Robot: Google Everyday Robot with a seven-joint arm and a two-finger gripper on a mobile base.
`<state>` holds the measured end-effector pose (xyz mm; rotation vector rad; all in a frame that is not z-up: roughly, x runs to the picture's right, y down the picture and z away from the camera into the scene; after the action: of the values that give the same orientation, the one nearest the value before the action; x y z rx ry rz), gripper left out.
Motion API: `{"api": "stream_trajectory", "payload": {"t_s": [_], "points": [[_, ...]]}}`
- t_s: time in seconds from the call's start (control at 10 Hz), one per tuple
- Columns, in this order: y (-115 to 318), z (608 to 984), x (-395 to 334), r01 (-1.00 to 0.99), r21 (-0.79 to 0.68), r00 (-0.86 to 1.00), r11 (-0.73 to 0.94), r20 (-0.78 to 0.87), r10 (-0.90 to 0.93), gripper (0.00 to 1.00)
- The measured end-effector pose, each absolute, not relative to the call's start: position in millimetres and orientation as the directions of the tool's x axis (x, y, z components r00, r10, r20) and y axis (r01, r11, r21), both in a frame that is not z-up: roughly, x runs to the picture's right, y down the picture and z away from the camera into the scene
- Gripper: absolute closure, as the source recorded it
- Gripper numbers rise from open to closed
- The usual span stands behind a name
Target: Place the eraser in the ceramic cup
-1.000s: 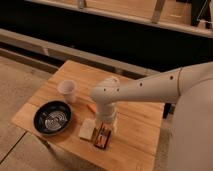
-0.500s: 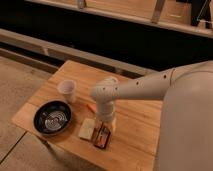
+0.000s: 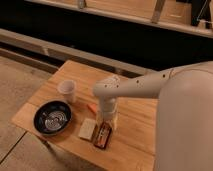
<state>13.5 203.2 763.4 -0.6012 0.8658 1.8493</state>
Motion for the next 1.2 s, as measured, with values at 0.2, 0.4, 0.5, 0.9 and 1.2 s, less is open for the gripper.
{"api": "stream_trajectory", "payload": {"t_s": [0.2, 0.4, 0.5, 0.9, 1.2], "points": [[204.2, 766.5, 19.9, -0.906, 0.311, -0.422, -0.286, -0.719, 0.552, 0.36], [204.2, 769.0, 24.4, -0.906, 0.318, -0.423, -0.281, -0.712, 0.56, 0.53], [204.1, 769.6, 23.4, -0.906, 0.316, -0.423, -0.282, -0.71, 0.564, 0.61], [207.5, 769.6, 15.5, -0.905, 0.301, -0.424, -0.301, -0.706, 0.568, 0.97], [197.0, 758.5, 16.6, -0.9, 0.301, -0.435, -0.316, -0.668, 0.603, 1.0]]}}
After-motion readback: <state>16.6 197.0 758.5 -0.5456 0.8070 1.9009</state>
